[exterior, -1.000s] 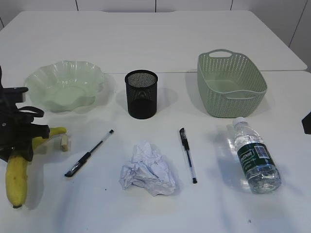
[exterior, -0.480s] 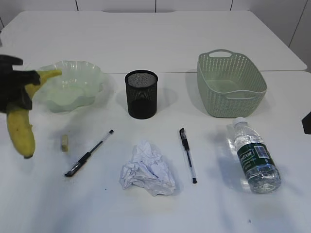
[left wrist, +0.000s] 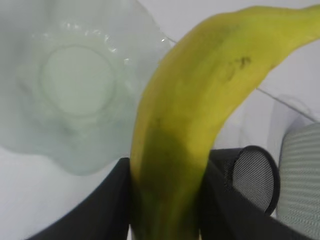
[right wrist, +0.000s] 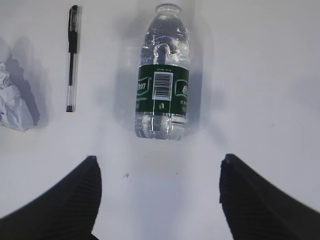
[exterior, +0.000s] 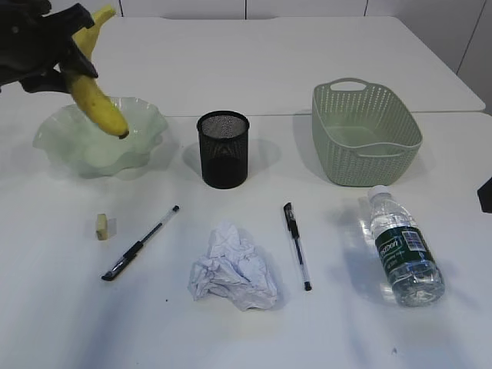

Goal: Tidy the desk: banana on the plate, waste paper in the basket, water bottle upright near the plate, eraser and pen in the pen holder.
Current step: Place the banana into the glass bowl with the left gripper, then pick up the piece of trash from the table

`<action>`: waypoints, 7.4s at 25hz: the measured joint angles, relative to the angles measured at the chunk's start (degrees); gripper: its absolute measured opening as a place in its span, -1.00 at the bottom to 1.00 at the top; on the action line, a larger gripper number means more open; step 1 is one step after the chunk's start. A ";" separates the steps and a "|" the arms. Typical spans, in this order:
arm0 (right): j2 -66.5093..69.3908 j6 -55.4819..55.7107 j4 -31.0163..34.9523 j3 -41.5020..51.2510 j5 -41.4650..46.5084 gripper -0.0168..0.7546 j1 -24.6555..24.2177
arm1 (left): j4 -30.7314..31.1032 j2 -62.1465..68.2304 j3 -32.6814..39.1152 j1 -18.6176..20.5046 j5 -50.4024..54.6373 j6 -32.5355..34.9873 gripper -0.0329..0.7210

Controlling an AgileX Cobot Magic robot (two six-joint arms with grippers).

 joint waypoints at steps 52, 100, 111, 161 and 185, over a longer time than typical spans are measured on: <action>0.00 0.00 2.30 0.00 0.33 0.47 0.00 | -19.14 34.81 -23.86 8.81 -4.68 0.00 -0.03; -3.04 0.00 4.42 0.00 6.65 0.47 0.00 | 4.69 5.47 -16.74 8.81 37.11 28.48 0.01; -3.97 0.00 6.37 0.00 8.44 0.47 0.36 | 3.71 -12.92 7.77 8.81 30.53 28.96 0.01; 25.85 -2.17 0.13 -15.60 -1.14 0.47 31.19 | 4.13 -33.56 26.35 8.81 32.78 29.18 0.36; 46.85 -6.75 -1.61 -29.40 -1.00 0.47 32.90 | 4.03 -33.56 30.92 8.81 28.43 29.18 0.36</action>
